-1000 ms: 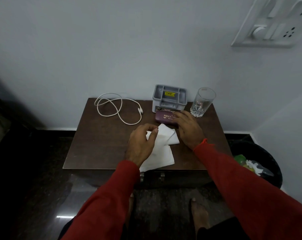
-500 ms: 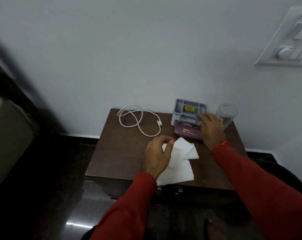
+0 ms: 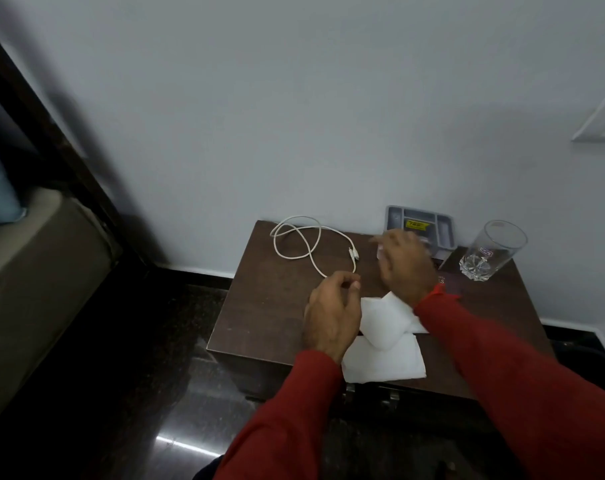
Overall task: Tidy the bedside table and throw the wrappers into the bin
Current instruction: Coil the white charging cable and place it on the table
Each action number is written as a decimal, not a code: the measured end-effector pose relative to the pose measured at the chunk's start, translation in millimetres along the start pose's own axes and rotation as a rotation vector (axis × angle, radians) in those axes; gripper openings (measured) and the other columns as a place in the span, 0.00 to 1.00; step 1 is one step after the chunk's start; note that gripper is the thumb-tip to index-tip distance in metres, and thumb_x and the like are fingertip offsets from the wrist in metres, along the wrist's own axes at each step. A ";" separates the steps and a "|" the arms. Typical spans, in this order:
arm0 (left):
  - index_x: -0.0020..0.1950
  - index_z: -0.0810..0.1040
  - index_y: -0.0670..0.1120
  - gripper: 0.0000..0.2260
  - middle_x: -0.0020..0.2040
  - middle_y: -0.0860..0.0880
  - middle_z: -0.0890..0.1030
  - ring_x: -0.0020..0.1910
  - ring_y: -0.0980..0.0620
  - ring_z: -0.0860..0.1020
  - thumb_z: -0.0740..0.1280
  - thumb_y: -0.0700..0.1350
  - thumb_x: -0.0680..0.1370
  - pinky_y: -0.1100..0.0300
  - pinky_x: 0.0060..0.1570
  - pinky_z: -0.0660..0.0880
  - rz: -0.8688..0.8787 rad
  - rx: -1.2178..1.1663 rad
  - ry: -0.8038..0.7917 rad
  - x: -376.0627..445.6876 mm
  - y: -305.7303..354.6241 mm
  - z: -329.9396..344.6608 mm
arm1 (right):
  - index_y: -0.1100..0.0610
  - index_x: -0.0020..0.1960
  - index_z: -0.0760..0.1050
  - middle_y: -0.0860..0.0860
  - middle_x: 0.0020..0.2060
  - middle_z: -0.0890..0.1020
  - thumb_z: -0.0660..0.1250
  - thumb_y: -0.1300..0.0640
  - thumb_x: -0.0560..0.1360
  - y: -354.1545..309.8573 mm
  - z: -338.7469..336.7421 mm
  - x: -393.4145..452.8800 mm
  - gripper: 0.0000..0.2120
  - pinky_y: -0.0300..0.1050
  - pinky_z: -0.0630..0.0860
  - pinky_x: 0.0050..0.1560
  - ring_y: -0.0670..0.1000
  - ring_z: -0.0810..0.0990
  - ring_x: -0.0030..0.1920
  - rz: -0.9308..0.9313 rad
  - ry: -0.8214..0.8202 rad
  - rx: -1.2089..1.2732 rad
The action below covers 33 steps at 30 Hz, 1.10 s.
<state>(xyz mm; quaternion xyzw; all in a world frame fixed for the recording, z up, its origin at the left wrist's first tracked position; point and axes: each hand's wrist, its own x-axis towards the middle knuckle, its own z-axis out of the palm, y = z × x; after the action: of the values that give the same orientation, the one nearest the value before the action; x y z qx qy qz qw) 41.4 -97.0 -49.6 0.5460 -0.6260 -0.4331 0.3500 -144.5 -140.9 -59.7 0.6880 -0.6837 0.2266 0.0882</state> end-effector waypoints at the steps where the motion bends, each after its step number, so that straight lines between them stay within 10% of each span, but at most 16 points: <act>1: 0.53 0.80 0.57 0.12 0.47 0.55 0.84 0.50 0.52 0.82 0.60 0.56 0.75 0.44 0.52 0.81 -0.002 -0.002 0.026 1.2 -0.3 -3.1 | 0.55 0.57 0.79 0.56 0.52 0.80 0.61 0.57 0.75 -15.7 9.4 4.9 0.14 0.56 0.74 0.54 0.61 0.77 0.52 -0.030 -0.094 0.030; 8: 0.56 0.79 0.55 0.12 0.52 0.52 0.83 0.54 0.50 0.82 0.62 0.53 0.76 0.45 0.56 0.79 -0.008 -0.012 0.148 14.2 -17.2 -26.8 | 0.54 0.62 0.74 0.52 0.66 0.72 0.58 0.49 0.80 -70.2 65.6 13.4 0.15 0.52 0.67 0.60 0.58 0.69 0.64 0.030 -0.486 -0.105; 15: 0.69 0.77 0.53 0.18 0.73 0.52 0.71 0.69 0.46 0.71 0.63 0.39 0.80 0.52 0.70 0.68 0.180 0.074 0.244 14.6 -15.0 -44.0 | 0.56 0.50 0.73 0.52 0.42 0.79 0.61 0.60 0.79 -77.8 12.1 25.1 0.03 0.52 0.75 0.47 0.55 0.78 0.44 0.142 0.027 0.486; 19: 0.83 0.48 0.61 0.33 0.84 0.59 0.43 0.80 0.44 0.52 0.62 0.53 0.83 0.37 0.72 0.57 0.102 0.132 0.372 8.1 10.4 -44.0 | 0.58 0.53 0.73 0.45 0.42 0.75 0.60 0.62 0.81 -97.8 -60.7 33.9 0.04 0.36 0.69 0.45 0.42 0.73 0.40 -0.002 0.167 0.645; 21: 0.83 0.46 0.59 0.35 0.84 0.58 0.48 0.80 0.46 0.52 0.63 0.57 0.82 0.37 0.72 0.54 0.102 0.088 0.437 6.3 20.5 -40.9 | 0.58 0.53 0.74 0.44 0.41 0.75 0.60 0.63 0.81 -107.3 -95.9 35.9 0.04 0.33 0.67 0.44 0.39 0.71 0.39 -0.048 0.229 0.707; 25: 0.66 0.76 0.57 0.12 0.61 0.58 0.79 0.69 0.51 0.68 0.61 0.55 0.83 0.47 0.70 0.56 0.181 0.081 0.399 4.5 21.3 -35.0 | 0.59 0.52 0.74 0.46 0.38 0.74 0.61 0.62 0.81 -123.1 -165.6 42.1 0.04 0.35 0.67 0.40 0.41 0.69 0.35 -0.109 0.370 0.742; 28: 0.51 0.80 0.55 0.11 0.42 0.58 0.81 0.50 0.53 0.80 0.58 0.53 0.84 0.51 0.59 0.69 0.215 -0.040 0.304 -0.2 19.2 -31.9 | 0.61 0.52 0.74 0.48 0.36 0.72 0.61 0.61 0.81 -124.1 -208.5 46.5 0.04 0.36 0.65 0.35 0.46 0.66 0.31 -0.107 0.484 0.711; 33: 0.43 0.83 0.52 0.11 0.37 0.54 0.83 0.40 0.58 0.81 0.66 0.53 0.82 0.57 0.42 0.77 0.170 -0.248 0.280 -3.8 18.7 -30.4 | 0.61 0.52 0.76 0.40 0.37 0.74 0.63 0.58 0.81 -89.7 -249.1 45.2 0.06 0.34 0.68 0.37 0.37 0.71 0.34 0.038 0.731 0.604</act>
<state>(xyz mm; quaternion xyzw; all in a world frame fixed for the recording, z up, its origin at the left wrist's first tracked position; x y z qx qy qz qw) 62.6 -97.6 -20.6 0.4989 -0.5570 -0.3955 0.5334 -105.8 -69.7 196.4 0.5454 -0.5236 0.6443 0.1151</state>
